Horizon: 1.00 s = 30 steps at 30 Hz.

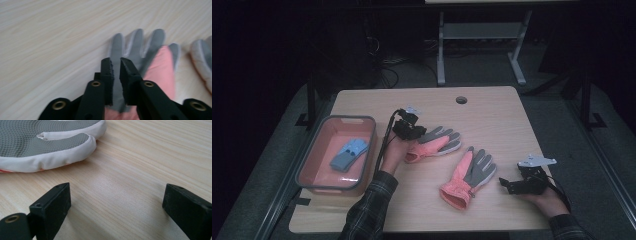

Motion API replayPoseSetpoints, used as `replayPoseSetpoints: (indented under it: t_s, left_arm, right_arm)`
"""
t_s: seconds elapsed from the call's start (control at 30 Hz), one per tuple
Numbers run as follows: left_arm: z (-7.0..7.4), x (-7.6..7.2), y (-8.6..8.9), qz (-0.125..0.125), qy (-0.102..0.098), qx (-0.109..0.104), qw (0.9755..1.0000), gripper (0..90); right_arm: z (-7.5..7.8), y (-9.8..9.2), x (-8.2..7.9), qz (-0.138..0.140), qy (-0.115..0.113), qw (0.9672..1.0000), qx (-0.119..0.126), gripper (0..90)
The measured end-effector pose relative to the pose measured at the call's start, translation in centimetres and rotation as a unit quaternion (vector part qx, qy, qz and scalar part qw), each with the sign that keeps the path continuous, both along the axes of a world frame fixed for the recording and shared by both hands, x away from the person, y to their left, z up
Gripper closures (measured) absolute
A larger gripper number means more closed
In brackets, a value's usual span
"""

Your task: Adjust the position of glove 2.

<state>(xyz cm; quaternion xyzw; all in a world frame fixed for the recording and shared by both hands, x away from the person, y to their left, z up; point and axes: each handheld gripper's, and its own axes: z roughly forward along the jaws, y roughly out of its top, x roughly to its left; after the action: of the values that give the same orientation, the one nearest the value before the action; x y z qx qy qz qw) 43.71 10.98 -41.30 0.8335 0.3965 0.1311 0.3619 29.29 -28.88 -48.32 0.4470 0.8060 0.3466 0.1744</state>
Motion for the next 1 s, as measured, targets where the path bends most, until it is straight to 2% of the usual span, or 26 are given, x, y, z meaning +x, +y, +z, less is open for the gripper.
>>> replayPoseSetpoints:
  t_s: [0.1,0.23,0.47,0.57,0.63,0.83,1.0]
  left_arm:
    - [-0.3,0.5,0.9,0.01,0.004,0.001,0.9999,74.1]
    - [-1.2,1.0,1.3,0.011,0.017,0.003,0.9998,68.3]
    - [-2.2,1.4,0.6,-0.006,0.03,-0.008,0.9995,62.2]
    - [-2.7,1.4,0.3,-0.017,0.042,0.002,0.999,61.3]
    - [-2.7,1.3,0.4,-0.019,0.047,0.001,0.9987,61.3]
    - [-2.4,0.0,0.6,-0.027,0.062,0.016,0.9976,61.3]
    - [-2.4,-1.7,0.9,-0.039,0.08,0.005,0.996,57.6]
  right_arm:
    - [0.0,0.0,0.0,0.0,0.0,1.0,0.0,7.9]
    - [0.0,0.0,0.0,0.0,0.0,1.0,0.0,7.9]
    - [0.0,0.0,0.0,0.0,0.0,1.0,0.0,7.9]
    - [0.0,0.0,0.0,0.0,0.0,1.0,0.0,7.9]
    - [0.0,0.0,0.0,0.0,0.0,1.0,0.0,7.9]
    - [0.0,0.0,0.0,0.0,0.0,1.0,0.0,7.9]
    - [0.0,0.0,0.0,0.0,0.0,1.0,0.0,7.9]
